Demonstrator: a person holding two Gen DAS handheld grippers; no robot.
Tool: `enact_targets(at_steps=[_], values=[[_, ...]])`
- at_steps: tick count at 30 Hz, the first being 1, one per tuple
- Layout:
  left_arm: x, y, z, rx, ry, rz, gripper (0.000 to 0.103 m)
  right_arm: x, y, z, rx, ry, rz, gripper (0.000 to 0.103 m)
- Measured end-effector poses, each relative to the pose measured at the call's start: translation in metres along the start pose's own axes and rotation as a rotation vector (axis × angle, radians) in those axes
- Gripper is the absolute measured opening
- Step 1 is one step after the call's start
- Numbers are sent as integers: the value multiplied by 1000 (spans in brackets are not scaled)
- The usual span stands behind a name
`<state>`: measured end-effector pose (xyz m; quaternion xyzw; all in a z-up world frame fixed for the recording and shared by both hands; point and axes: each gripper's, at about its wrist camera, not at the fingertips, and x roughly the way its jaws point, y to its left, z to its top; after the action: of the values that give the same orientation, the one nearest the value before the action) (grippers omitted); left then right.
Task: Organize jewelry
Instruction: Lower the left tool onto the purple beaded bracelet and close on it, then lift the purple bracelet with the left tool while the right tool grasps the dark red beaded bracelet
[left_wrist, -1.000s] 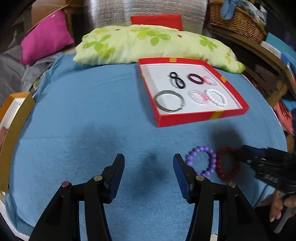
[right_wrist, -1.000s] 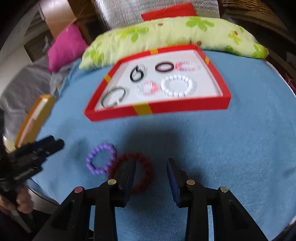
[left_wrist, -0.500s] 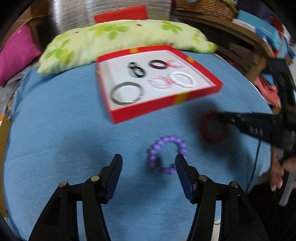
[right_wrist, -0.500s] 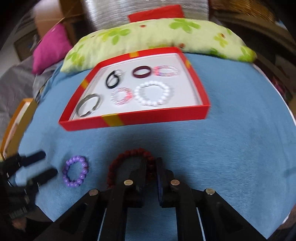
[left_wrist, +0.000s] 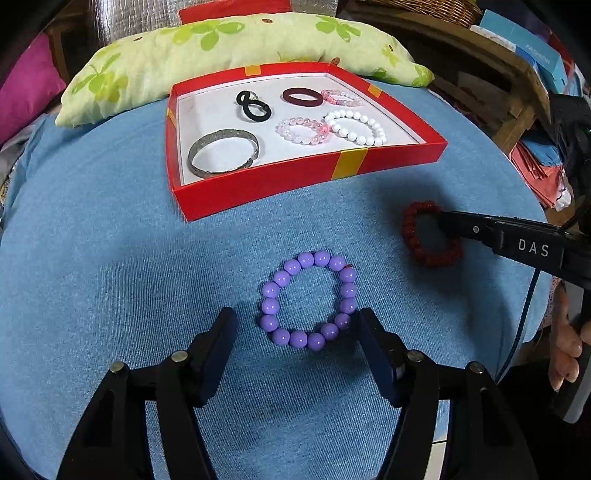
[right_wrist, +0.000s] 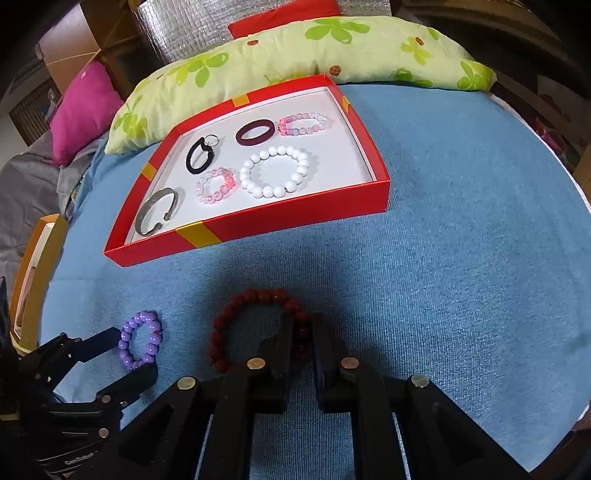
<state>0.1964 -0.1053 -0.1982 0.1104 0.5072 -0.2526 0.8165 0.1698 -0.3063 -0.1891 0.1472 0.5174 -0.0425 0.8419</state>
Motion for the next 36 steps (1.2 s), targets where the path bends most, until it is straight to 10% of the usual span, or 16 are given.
enact_targets(at_steps=[7,16,36], values=[[-1,1,1,-13,-20,-3,67,-1,-1,-1,7,0,8,11],[-3,-10,2,55,-57,-30,20,-3,-4,-2,8,1,23,11],[-22,1,9,18,-133,-41,19,-10,-6,-4,27,-9,60,11]])
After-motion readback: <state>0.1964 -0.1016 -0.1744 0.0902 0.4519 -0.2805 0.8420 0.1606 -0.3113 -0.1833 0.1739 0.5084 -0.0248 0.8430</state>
